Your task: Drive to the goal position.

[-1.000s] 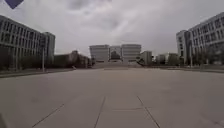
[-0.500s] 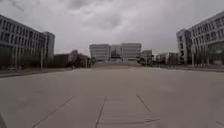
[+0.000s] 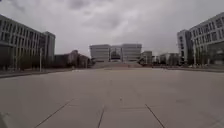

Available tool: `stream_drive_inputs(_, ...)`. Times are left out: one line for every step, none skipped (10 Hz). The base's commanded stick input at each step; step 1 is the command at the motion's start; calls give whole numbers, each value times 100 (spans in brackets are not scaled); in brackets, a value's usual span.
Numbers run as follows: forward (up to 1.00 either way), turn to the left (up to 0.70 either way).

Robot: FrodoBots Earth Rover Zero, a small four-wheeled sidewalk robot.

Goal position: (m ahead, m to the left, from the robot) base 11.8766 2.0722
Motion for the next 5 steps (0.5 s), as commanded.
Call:
stream_drive_inputs(70, -1)
stream_drive_inputs(70, -1)
stream_drive_inputs(70, -1)
stream_drive_inputs(70, -1)
stream_drive_inputs(70, -1)
